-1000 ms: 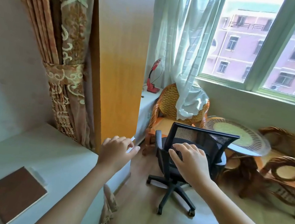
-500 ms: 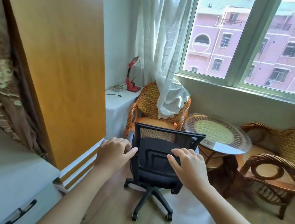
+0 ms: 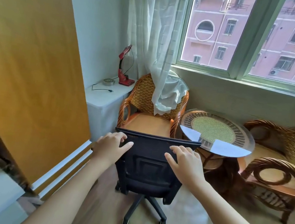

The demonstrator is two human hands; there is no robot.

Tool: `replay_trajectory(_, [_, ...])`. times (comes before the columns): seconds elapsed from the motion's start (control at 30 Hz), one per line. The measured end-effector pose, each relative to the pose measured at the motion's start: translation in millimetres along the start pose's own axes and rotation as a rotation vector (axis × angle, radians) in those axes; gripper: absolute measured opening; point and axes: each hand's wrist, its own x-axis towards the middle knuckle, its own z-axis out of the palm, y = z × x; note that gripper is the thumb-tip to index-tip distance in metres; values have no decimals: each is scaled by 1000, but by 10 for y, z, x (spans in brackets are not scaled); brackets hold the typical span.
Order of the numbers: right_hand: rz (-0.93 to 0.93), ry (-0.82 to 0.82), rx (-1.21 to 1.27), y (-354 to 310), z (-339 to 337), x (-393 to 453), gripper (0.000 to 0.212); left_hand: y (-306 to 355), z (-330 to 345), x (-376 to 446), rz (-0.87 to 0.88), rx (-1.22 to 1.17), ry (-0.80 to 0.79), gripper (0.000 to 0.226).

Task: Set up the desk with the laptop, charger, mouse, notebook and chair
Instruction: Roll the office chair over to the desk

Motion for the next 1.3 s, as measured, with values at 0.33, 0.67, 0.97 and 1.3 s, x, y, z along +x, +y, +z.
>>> replay_trajectory(0.33, [11,-138,-86,251,796,1209,51,-432,825,1429,85,34,-386,59])
replay_trajectory(0.67, [127,-353,24,319,1195,1617,46,-611,1063,1762,76,8,-570,46])
replay_trajectory(0.97, [21,-416,13,239,1173,1439,38,-550,1035,1495,35,35,-538,36])
replay_trajectory(1.3, [-89,-337,84,127,1001,615,40,-567,844,584,-67,-31,-485,30])
